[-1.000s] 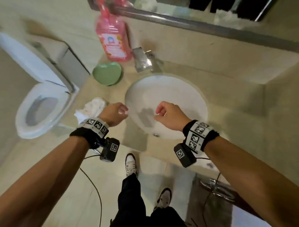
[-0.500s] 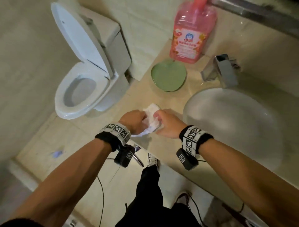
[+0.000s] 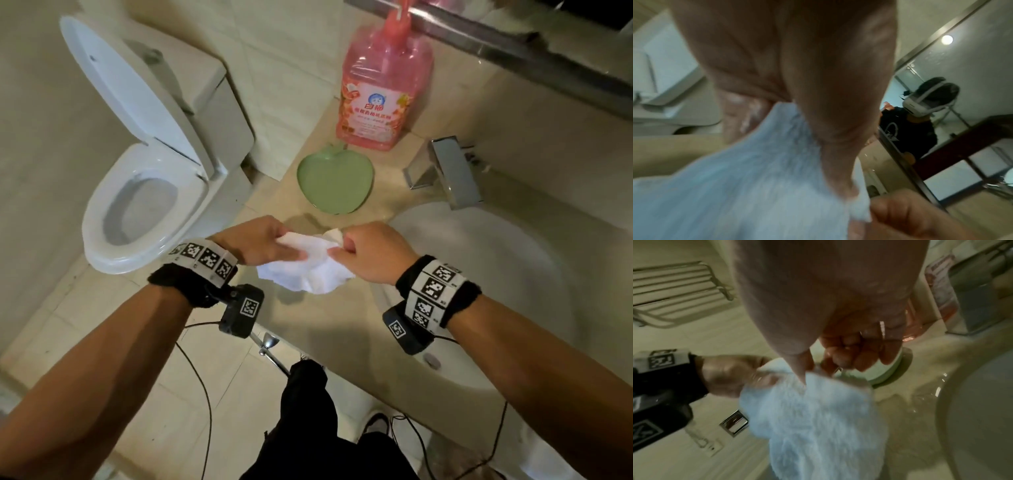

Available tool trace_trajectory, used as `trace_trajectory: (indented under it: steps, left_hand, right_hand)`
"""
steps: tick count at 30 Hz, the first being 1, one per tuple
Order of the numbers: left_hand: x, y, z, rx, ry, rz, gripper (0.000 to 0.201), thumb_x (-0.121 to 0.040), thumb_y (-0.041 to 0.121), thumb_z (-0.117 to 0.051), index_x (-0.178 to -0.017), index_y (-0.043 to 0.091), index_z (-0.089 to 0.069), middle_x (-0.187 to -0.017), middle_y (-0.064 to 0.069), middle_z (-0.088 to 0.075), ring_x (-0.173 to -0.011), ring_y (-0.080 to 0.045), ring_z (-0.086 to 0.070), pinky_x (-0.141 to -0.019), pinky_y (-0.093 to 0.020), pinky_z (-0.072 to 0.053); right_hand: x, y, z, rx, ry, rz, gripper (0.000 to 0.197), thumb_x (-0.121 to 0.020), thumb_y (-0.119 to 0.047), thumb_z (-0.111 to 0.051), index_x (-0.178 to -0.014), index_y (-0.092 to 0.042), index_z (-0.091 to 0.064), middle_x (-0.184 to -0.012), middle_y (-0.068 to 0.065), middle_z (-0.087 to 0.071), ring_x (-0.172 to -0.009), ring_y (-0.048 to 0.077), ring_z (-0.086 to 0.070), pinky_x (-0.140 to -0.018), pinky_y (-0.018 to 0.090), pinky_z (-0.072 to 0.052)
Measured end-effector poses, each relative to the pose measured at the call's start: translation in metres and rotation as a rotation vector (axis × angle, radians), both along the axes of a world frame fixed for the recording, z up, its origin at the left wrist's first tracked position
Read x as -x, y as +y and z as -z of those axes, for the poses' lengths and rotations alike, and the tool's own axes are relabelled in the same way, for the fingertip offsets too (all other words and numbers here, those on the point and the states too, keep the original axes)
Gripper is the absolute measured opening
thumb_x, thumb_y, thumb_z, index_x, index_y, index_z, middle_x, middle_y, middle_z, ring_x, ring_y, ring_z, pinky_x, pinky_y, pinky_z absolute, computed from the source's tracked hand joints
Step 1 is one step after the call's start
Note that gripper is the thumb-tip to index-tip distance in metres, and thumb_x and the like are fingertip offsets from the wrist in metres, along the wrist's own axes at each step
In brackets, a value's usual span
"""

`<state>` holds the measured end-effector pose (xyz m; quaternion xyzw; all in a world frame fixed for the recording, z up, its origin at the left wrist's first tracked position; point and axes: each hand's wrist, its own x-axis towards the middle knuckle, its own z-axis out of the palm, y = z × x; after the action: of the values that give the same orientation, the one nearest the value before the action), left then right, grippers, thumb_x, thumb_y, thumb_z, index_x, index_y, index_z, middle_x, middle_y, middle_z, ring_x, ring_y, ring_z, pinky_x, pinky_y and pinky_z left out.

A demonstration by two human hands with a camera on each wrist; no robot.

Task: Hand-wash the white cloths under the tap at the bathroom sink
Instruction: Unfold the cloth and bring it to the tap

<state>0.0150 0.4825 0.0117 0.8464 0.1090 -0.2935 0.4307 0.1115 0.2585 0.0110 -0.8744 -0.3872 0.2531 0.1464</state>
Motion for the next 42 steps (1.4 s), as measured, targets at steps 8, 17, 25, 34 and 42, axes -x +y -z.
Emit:
trace_trajectory:
  steps: [8, 17, 25, 34, 42]
  left_hand:
    - [-0.039, -0.017, -0.007, 0.219, -0.146, -0.460, 0.038, -0.080, 0.049, -0.074, -0.083, 0.015, -0.056, -0.078, -0.006, -0.058, -0.071, -0.019, -0.053, -0.068, -0.039, -0.043]
    - [-0.033, -0.016, 0.004, 0.743, 0.095, -0.533, 0.052, -0.085, 0.070, -0.050, -0.115, 0.032, -0.070, -0.133, -0.011, -0.062, -0.113, -0.017, -0.066, -0.092, -0.032, -0.054]
    - [-0.049, -0.040, 0.055, 0.060, -0.018, -0.336, 0.032, -0.095, 0.042, -0.056, -0.116, 0.021, -0.044, -0.110, 0.000, -0.060, -0.101, -0.021, -0.058, -0.092, -0.038, -0.045]
    - [-0.066, -0.034, 0.072, 0.227, 0.071, -0.627, 0.041, -0.090, 0.045, -0.061, -0.117, 0.014, -0.056, -0.108, -0.005, -0.069, -0.097, -0.025, -0.068, -0.091, -0.047, -0.054]
    - [-0.068, -0.028, 0.076, 0.377, 0.146, -0.657, 0.041, -0.088, 0.043, -0.062, -0.120, 0.018, -0.058, -0.105, 0.001, -0.073, -0.092, -0.019, -0.072, -0.089, -0.044, -0.057]
  right_hand:
    - [0.002, 0.012, -0.028, -0.428, -0.026, -0.096, 0.041, -0.087, -0.033, -0.072, -0.054, -0.013, -0.059, -0.142, 0.001, -0.052, -0.132, 0.024, -0.035, -0.111, 0.037, -0.029]
    - [-0.028, 0.026, -0.033, -0.820, 0.532, 0.598, 0.032, -0.096, -0.034, -0.060, -0.069, -0.019, -0.052, -0.056, -0.010, -0.047, -0.052, 0.005, -0.045, -0.050, 0.017, -0.041]
    - [-0.065, 0.044, 0.029, -0.415, 0.315, 0.647, 0.032, -0.081, -0.023, -0.072, -0.106, -0.027, -0.052, -0.100, -0.013, -0.060, -0.084, -0.009, -0.053, -0.064, 0.002, -0.036]
    - [-0.084, 0.070, 0.068, -0.303, 0.106, 0.402, 0.022, -0.082, -0.017, -0.076, -0.101, -0.021, -0.065, -0.108, -0.007, -0.064, -0.101, 0.013, -0.059, -0.089, 0.022, -0.043]
    - [-0.085, 0.069, 0.076, -0.281, -0.036, 0.369, 0.019, -0.084, -0.022, -0.075, -0.100, -0.020, -0.064, -0.106, -0.003, -0.063, -0.099, 0.014, -0.054, -0.082, 0.017, -0.031]
